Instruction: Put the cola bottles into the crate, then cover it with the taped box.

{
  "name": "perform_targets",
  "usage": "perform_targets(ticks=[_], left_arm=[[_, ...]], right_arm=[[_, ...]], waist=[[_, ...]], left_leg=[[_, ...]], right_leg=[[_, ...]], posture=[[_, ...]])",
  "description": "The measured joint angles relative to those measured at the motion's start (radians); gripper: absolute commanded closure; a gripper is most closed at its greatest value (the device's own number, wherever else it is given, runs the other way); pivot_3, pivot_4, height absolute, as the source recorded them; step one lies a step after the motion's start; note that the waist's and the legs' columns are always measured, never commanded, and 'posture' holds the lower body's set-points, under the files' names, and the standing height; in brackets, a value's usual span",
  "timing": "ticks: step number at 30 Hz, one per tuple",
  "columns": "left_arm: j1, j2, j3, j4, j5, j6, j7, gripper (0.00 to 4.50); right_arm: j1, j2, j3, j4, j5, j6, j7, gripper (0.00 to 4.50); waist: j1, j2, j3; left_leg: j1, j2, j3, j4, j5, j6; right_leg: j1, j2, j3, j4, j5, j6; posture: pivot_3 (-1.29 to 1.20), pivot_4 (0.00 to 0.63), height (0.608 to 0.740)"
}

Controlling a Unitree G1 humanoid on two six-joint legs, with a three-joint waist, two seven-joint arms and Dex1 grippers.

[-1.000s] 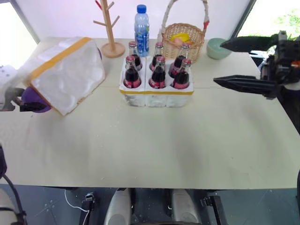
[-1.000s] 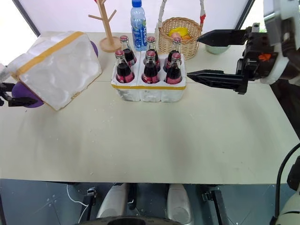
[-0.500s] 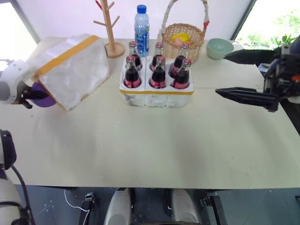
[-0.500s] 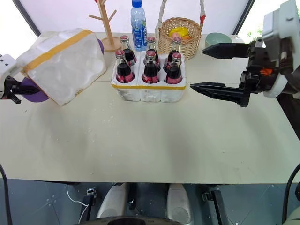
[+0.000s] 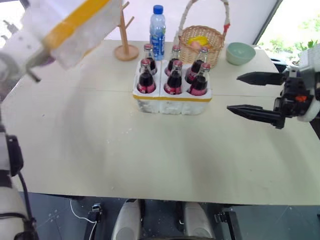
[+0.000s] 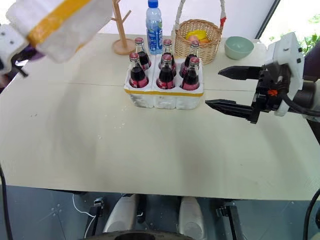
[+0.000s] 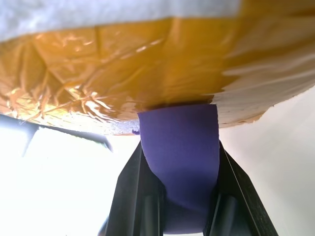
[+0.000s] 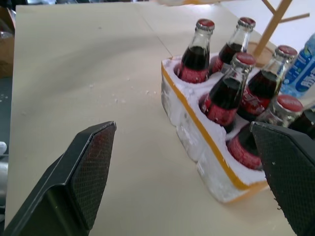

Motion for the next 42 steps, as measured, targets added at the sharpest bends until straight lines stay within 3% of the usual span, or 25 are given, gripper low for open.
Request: perform_targets(ticks=[8,13,22,34,40,42], left_arm=[[-0.099,-0.158,-0.167,-0.005,0.234,-0.257,0.305,4.17],[-0.135,-0.213,-0.251,0.017,0.337,-0.354,0.451,4.17],[-0.14,-0.229,-0.339,0.033,0.465,-0.43,0.632,4.17],[-0.057,-0.229,-0.53,-0.013,0.717,-0.394,0.891,4.17],[-0.011,-0.226,-0.555,-0.035,0.749,-0.374,0.929,1.29],[0.024,-0.208,-0.563,-0.057,0.761,-0.383,0.959,1.29]], right_arm=[[0.0,0.028,-0.002,-0.024,0.045,0.006,-0.063,0.0],[0.092,0.027,-0.048,-0.066,0.056,0.029,-0.097,0.0],[0.224,0.032,-0.175,-0.097,0.086,0.075,-0.162,0.0],[0.267,0.042,-0.187,-0.106,0.101,0.074,-0.21,0.0],[0.222,0.044,-0.162,-0.089,0.115,0.067,-0.227,0.0],[0.215,0.05,-0.15,-0.081,0.115,0.066,-0.229,0.0]], waist=[[-0.003,0.0,0.0],[-0.002,0.0,0.0],[-0.001,0.0,0.0],[-0.003,0.0,0.0],[-0.002,0.0,0.0],[-0.003,0.0,0.0]], left_leg=[[0.0,-0.001,0.0,0.0,0.0,0.0],[0.0,-0.001,0.0,0.0,0.0,0.0],[0.0,-0.001,0.0,0.0,0.0,0.0],[0.001,-0.001,0.0,0.0,0.0,0.0],[0.001,-0.001,0.0,0.0,0.0,0.0],[0.001,0.0,0.0,0.0,0.0,0.0]], right_leg=[[0.0,0.0,0.0,0.0,0.0,0.001],[0.0,0.001,0.0,0.0,0.0,0.001],[0.0,0.0,0.0,0.0,0.0,0.001],[0.0,0.001,0.001,0.001,0.0,0.001],[0.0,0.001,0.001,0.001,0.0,0.001],[0.0,0.001,0.001,0.001,0.0,0.001]], posture=[[0.0,0.15,0.74],[0.0,0.15,0.74],[0.0,0.15,0.74],[0.0,0.15,0.74],[0.0,0.15,0.74],[0.0,0.15,0.74]])
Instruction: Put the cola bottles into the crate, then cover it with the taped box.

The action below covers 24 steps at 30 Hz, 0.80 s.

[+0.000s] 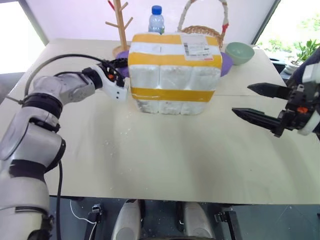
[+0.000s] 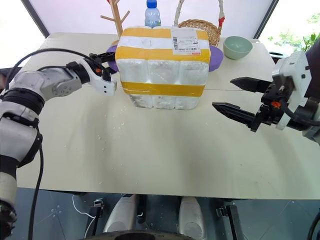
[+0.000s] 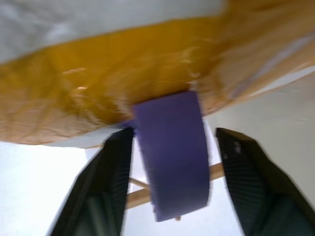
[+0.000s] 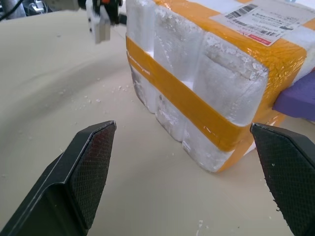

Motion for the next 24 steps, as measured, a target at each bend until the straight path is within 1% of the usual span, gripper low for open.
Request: perform_targets(ticks=[3,6,7,8,9,10,11,12,13,14,16,17,19,21,24], left_arm=[[0.044,0.066,0.02,-0.066,-0.013,-0.046,0.039,1.29],[0.163,0.169,0.072,-0.153,-0.076,-0.127,0.034,1.29],[0.214,0.203,0.093,-0.177,-0.13,-0.167,0.004,1.29],[0.289,0.25,0.121,-0.211,-0.234,-0.221,-0.061,1.29],[0.342,0.277,0.138,-0.229,-0.314,-0.247,-0.123,1.29],[0.428,0.304,0.17,-0.282,-0.48,-0.226,-0.25,1.29],[0.512,0.315,0.207,-0.355,-0.661,-0.144,-0.394,1.29],[0.599,0.326,0.246,-0.457,-0.865,0.005,-0.559,1.29],[0.681,0.34,0.287,-0.568,-1.089,0.193,-0.735,1.29],[0.744,0.357,0.329,-0.67,-1.278,0.37,-0.867,1.29],[0.776,0.394,0.414,-0.831,-1.609,0.745,-1.053,1.29],[0.773,0.425,0.471,-0.891,-1.74,0.915,-1.123,1.29],[0.739,0.482,0.555,-0.961,-1.882,1.128,-1.21,1.29],[0.725,0.533,0.644,-1.024,-1.971,1.287,-1.303,1.29],[0.74,0.608,0.695,-1.072,-1.992,1.4,-1.456,1.29]], right_arm=[[-0.008,0.01,0.029,0.005,0.0,-0.002,-0.004,0.0],[-0.006,0.013,0.033,0.005,-0.001,-0.002,-0.006,0.0],[-0.003,0.013,0.033,0.006,-0.002,-0.002,-0.006,0.0],[0.006,0.013,0.031,0.006,-0.004,-0.003,-0.006,0.0],[0.012,0.013,0.031,0.008,-0.006,-0.002,-0.006,0.0],[0.019,0.014,0.03,0.011,-0.011,-0.003,-0.006,0.0],[0.023,0.014,0.03,0.015,-0.012,-0.003,-0.005,0.0],[0.022,0.015,0.032,0.016,-0.014,-0.004,-0.004,0.0],[0.021,0.015,0.034,0.018,-0.017,-0.006,0.0,0.0],[0.021,0.015,0.034,0.02,-0.022,-0.009,0.003,0.0],[0.018,0.015,0.038,0.035,-0.033,-0.017,0.007,0.0],[0.013,0.015,0.043,0.044,-0.037,-0.022,0.012,0.0],[0.005,0.015,0.053,0.061,-0.045,-0.029,0.022,0.0],[-0.005,0.015,0.072,0.085,-0.06,-0.04,0.036,0.0],[-0.024,0.004,0.094,0.13,-0.092,-0.054,0.063,0.0]], waist=[[-0.002,0.0,0.0],[-0.006,0.0,0.0],[-0.008,0.0,0.0],[-0.01,0.001,0.0],[-0.009,0.001,0.0],[-0.008,0.001,0.0],[-0.006,0.002,-0.001],[-0.003,0.002,-0.001],[-0.001,0.002,-0.001],[-0.001,0.002,-0.001],[0.002,0.001,0.0],[0.0,0.001,-0.001],[-0.003,0.001,-0.001],[-0.006,0.003,-0.002],[-0.013,0.003,-0.001]], left_leg=[[0.0,0.0,0.0,0.0,0.0,0.0],[0.001,0.0,0.001,-0.001,0.0,0.0],[0.001,0.001,0.0,-0.001,0.0,0.0],[0.001,0.001,0.001,-0.001,0.0,0.0],[0.002,0.002,0.001,-0.001,0.0,0.0],[0.001,0.002,0.001,-0.001,0.0,0.0],[0.002,0.004,0.001,0.0,0.0,0.0],[0.002,0.005,0.001,0.0,0.001,-0.001],[0.002,0.005,0.001,0.001,0.001,-0.001],[0.002,0.005,0.001,0.001,0.001,-0.001],[0.001,0.005,0.0,0.002,0.001,-0.002],[0.002,0.005,0.0,0.003,0.001,-0.002],[0.003,0.002,0.001,0.002,0.001,-0.001],[0.004,0.002,0.001,0.002,0.001,-0.001],[0.004,0.004,0.001,0.001,0.001,-0.001]], right_leg=[[0.0,0.0,0.001,0.0,0.0,0.0],[0.0,0.0,0.001,0.0,0.0,0.0],[0.0,0.0,0.001,0.0,0.0,0.0],[0.0,0.0,0.001,0.0,0.0,0.0],[0.0,0.0,0.001,0.001,0.0,0.0],[0.0,0.0,0.001,0.001,0.001,-0.001],[0.0,-0.001,0.001,0.001,0.001,-0.002],[0.001,-0.002,0.002,0.002,0.001,-0.002],[0.001,-0.002,0.001,0.001,0.001,-0.003],[0.002,-0.002,0.001,0.0,0.001,-0.005],[0.003,-0.002,0.0,0.0,0.001,-0.006],[0.004,-0.002,0.0,-0.001,0.001,-0.006],[0.005,-0.001,0.0,-0.001,0.002,-0.005],[0.005,0.0,0.001,-0.001,0.001,-0.004],[0.003,0.004,0.001,-0.001,0.001,-0.004]], posture=[[0.0,0.15,0.74],[0.0,0.15,0.74],[0.0,0.15,0.74],[0.0,0.15,0.74],[0.0,0.15,0.74],[0.0,0.15,0.74],[0.0,0.15,0.74],[0.0,0.15,0.74],[0.0,0.15,0.74],[0.0,0.15,0.74],[0.0,0.15,0.74],[0.0,0.15,0.74],[0.0,0.15,0.74],[0.0,0.15,0.74],[0.0,0.15,0.74]])
